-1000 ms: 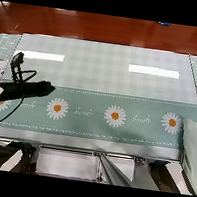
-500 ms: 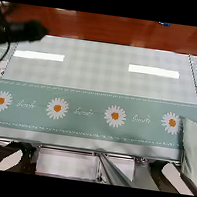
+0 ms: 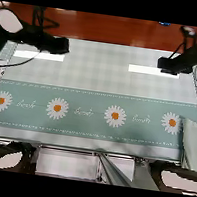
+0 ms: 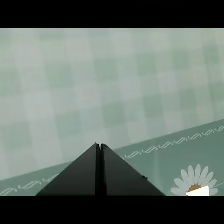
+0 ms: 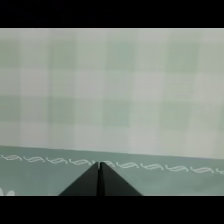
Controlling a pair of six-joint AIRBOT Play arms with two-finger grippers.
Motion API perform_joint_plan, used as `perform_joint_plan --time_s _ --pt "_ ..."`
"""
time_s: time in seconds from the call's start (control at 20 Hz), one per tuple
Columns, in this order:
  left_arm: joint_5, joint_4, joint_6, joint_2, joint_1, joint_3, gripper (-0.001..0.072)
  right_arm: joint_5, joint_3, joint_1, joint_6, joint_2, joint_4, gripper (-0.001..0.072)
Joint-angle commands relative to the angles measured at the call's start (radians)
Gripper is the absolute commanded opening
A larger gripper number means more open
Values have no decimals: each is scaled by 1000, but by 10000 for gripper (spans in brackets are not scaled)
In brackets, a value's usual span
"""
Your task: Fold the shirts.
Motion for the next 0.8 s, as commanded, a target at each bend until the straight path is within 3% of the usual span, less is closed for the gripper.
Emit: perform_joint_plan --time_s 0.0,0.75 --pt "-61 42 -59 -26 6 -38 14 51 4 42 47 -50 -126 34" --pt "-61 41 -60 -36 5 -38 14 50 4 42 51 -50 -126 35"
